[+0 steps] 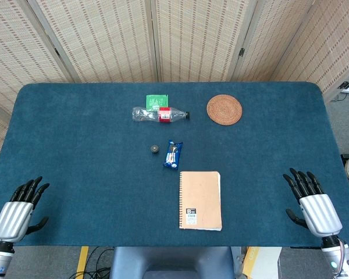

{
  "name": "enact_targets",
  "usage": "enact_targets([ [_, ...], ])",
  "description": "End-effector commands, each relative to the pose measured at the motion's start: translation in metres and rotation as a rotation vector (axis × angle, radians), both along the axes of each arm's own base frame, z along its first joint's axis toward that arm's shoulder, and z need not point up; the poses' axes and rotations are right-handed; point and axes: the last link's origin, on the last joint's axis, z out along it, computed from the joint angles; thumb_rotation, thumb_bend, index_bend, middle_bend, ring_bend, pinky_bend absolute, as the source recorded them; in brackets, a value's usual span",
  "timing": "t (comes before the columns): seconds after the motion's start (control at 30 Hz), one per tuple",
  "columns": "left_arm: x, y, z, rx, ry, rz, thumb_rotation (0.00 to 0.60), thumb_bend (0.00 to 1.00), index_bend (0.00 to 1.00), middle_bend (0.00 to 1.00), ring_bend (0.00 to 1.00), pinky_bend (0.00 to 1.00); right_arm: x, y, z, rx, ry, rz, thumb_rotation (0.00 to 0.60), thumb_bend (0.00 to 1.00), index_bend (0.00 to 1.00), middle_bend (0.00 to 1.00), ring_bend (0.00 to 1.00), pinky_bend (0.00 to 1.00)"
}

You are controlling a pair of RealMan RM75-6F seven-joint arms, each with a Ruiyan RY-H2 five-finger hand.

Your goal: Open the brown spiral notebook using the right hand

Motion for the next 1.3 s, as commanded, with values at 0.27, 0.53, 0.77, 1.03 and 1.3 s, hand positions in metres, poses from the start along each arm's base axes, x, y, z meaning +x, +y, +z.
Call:
enact_targets([
  [0.27,-0.001,0.002,-0.004,-0.013,-0.002,-0.003,0.600,0.27,0.04,0.05,0.02,0.14,-0.002,0.000,-0.002,0.018,0.001,-0.017,0.600,0.30,0.00,0.00,0.00,0.00],
  [0.53,-0.002,0.004,0.007,0.048,-0.003,0.021,0.600,0.27,0.08,0.05,0.02,0.14,0.002,-0.014,-0.042,0.156,0.000,0.045,0.600,0.34,0.00,0.00,0.00,0.00],
  [0.77,-0.009,0.003,0.013,0.080,-0.004,0.044,0.600,0.27,0.09,0.05,0.02,0.14,0.006,-0.035,-0.090,0.285,-0.036,0.126,0.600,0.36,0.00,0.00,0.00,0.00],
  [1.03,-0.007,0.001,0.019,0.102,-0.013,0.068,0.600,0.27,0.09,0.05,0.02,0.14,0.018,-0.051,-0.115,0.277,-0.091,0.194,0.600,0.36,0.00,0.00,0.00,0.00],
  [1.3,-0.007,-0.001,0.026,0.125,-0.022,0.082,0.600,0.27,0.10,0.05,0.02,0.14,0.020,-0.060,-0.131,0.246,-0.084,0.205,0.600,0.36,0.00,0.00,0.00,0.00],
])
